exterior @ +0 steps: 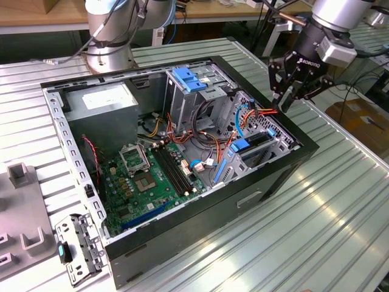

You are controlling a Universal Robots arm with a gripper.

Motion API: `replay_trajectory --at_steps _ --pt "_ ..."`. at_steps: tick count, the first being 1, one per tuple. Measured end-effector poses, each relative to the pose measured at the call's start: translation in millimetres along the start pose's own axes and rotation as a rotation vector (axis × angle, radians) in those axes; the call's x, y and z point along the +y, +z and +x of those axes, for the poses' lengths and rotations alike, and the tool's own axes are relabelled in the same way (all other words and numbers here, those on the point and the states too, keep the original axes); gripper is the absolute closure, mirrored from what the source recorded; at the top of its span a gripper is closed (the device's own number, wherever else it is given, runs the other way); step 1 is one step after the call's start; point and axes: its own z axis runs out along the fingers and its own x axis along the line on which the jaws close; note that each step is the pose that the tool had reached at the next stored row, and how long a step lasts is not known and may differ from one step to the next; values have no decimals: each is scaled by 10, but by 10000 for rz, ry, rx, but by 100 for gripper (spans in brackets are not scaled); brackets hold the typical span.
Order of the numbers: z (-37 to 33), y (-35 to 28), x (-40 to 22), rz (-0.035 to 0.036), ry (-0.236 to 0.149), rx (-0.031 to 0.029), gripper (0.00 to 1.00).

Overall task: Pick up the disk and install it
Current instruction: 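Insert the first disk wire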

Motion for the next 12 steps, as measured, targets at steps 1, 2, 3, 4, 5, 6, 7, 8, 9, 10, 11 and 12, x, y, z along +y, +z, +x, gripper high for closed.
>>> replay_trajectory --at_steps 1,2,3,4,5,6,7,8,9,10,11,12 --pt "2 6 -3 -2 -114 5 69" --pt "5 13 -5 -2 -178 7 69" --pt "8 20 -8 -3 -218 10 69" --pt "11 27 -10 -1 -249 12 69" --pt "12 30 -11 -2 -280 16 69" --pt "12 34 -11 -3 -314 17 69" --pt "12 40 -11 -2 -353 19 69" --pt "12 46 -12 2 -396 25 69" --pt "12 48 -13 3 -432 29 69" --pt "13 50 -13 1 -463 31 70" --pt "13 49 -13 1 -468 33 70" --pt "13 51 -12 2 -473 32 70"
